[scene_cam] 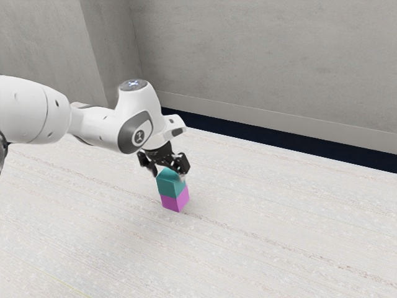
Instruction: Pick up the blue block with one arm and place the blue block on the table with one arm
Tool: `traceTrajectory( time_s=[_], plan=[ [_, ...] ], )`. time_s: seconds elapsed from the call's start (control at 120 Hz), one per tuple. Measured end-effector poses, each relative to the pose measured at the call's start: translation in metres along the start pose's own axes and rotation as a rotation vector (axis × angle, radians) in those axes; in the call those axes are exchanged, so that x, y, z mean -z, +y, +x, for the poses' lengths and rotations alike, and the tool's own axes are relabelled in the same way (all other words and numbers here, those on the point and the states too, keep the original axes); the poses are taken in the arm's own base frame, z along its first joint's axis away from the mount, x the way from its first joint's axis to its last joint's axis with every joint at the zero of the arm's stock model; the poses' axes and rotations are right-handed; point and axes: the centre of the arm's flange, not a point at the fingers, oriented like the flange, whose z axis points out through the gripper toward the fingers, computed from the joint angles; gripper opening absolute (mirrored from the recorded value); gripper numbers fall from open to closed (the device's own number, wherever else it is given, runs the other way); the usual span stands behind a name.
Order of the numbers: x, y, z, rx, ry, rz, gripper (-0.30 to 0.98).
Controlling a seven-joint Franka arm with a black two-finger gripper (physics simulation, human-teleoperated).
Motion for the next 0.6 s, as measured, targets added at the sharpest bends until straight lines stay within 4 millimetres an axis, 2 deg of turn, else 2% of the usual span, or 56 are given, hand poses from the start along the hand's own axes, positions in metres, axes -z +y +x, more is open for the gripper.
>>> traceTrajectory(
  time_s=[0.142, 0.383, 0.6],
  plan=[
    [-0.013, 0.000, 0.000, -0.007, -0.017, 0.004, 0.69],
    [-0.020, 0.001, 0.001, -0.015, -0.020, 0.004, 0.69],
    [-0.009, 0.001, 0.003, -0.017, -0.001, -0.003, 0.46]
  ],
)
